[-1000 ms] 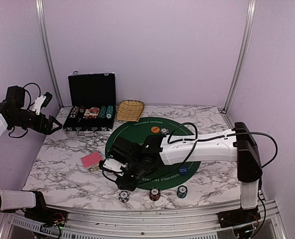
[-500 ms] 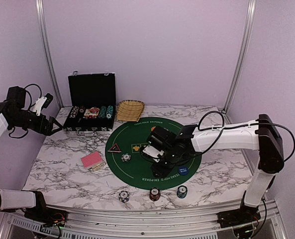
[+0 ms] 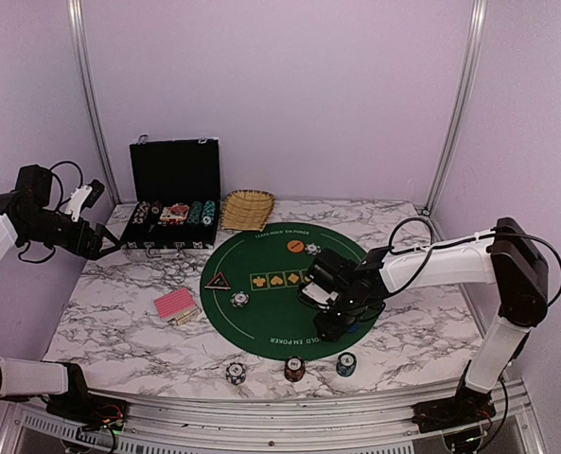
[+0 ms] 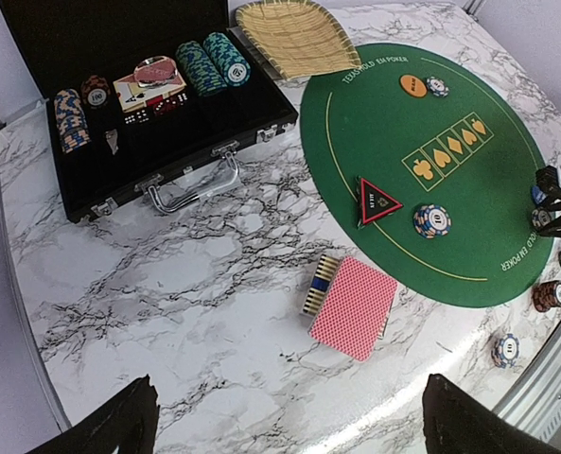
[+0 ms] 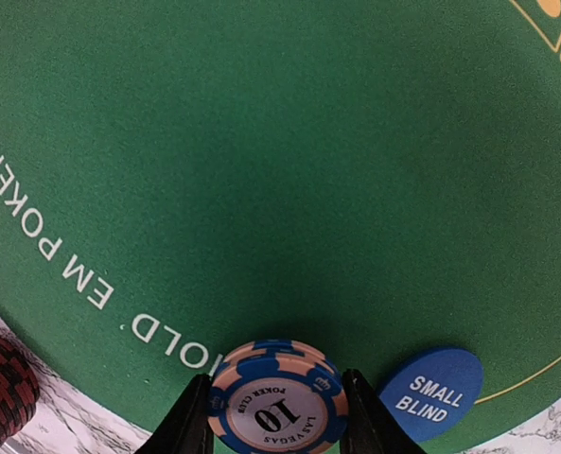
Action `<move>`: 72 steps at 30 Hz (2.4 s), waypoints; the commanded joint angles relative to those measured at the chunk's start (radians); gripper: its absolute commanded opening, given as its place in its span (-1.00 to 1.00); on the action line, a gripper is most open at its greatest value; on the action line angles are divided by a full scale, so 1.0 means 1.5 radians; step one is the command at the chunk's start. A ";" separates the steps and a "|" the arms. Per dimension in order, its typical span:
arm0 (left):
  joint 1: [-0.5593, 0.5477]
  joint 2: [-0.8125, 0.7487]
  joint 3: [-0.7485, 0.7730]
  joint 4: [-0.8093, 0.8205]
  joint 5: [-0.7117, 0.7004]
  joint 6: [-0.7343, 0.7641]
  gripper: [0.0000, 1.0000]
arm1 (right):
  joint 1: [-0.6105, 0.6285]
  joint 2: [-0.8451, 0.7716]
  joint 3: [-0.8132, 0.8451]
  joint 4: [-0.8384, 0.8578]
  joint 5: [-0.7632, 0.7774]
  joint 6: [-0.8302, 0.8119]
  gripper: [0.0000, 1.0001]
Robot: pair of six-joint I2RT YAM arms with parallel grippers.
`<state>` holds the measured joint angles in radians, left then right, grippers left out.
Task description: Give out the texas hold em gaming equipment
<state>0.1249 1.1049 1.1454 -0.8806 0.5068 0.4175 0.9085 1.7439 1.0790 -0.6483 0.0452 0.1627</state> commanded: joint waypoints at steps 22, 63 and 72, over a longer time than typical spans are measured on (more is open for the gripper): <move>-0.057 0.017 -0.007 -0.043 -0.014 0.031 0.98 | -0.021 -0.002 0.016 0.025 0.004 0.012 0.00; -0.057 0.022 0.023 -0.041 -0.028 0.012 0.98 | 0.190 0.037 0.146 -0.107 -0.064 -0.050 0.68; -0.058 0.023 0.023 -0.041 -0.031 0.013 0.98 | 0.190 0.056 0.143 -0.097 -0.073 -0.053 0.22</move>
<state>0.0418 1.1404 1.1572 -0.9188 0.4622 0.4347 1.1866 1.8133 1.2804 -0.8085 -0.0490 0.0917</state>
